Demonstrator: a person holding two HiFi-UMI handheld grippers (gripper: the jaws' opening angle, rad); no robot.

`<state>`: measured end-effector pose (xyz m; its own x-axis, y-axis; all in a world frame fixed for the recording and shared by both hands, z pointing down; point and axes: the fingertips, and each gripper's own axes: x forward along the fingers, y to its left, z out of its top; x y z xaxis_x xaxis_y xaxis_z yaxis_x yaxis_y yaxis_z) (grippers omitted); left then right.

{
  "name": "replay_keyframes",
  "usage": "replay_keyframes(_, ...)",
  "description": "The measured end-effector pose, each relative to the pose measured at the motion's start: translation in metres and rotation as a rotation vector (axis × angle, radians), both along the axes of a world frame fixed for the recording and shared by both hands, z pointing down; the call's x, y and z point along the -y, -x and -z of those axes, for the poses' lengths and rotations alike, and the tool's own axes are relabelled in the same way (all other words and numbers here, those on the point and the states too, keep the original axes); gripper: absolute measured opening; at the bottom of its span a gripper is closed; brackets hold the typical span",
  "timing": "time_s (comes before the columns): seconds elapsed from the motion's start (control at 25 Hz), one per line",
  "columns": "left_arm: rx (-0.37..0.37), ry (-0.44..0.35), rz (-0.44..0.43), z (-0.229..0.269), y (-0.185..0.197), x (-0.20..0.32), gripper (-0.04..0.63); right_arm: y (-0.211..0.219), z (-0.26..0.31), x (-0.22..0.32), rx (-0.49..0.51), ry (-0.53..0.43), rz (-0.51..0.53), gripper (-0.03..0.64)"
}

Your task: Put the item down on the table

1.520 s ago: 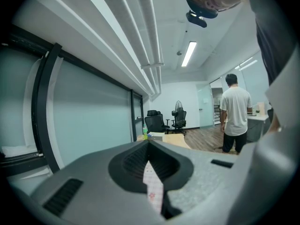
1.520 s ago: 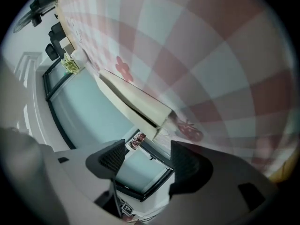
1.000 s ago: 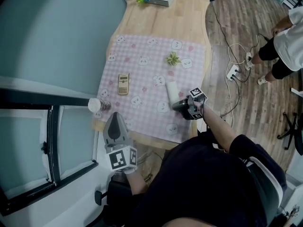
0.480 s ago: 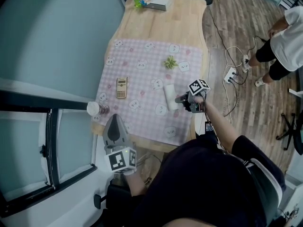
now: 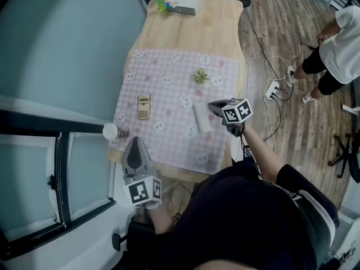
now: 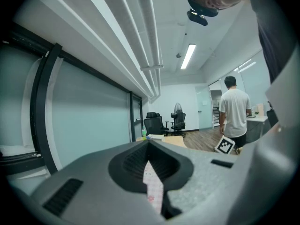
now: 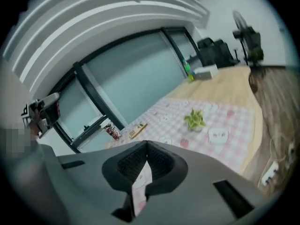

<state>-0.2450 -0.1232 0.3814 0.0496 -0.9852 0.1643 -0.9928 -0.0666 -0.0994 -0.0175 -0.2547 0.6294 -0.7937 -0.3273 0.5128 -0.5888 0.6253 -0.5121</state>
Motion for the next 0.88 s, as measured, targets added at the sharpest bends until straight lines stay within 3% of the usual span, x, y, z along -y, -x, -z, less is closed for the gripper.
replay_keyframes(0.24,-0.004,-0.006,0.004,0.0,0.002,0.003,0.0,-0.004,0.116,0.026,-0.004,-0.522,-0.111,0.015)
replay_keyframes(0.4,-0.004,-0.01,0.004,0.0,0.001,0.002,0.0,-0.013,0.176,0.022,-0.021,-0.765,-0.185,0.015)
replay_keyframes(0.56,-0.007,-0.009,0.002,-0.001,-0.001,0.004,0.0,-0.022,0.207,0.02,-0.007,-0.85,-0.241,0.015)
replay_keyframes(0.88,-0.01,-0.006,-0.002,-0.001,-0.002,0.005,0.0,-0.025,0.216,0.02,-0.029,-0.868,-0.247,0.015)
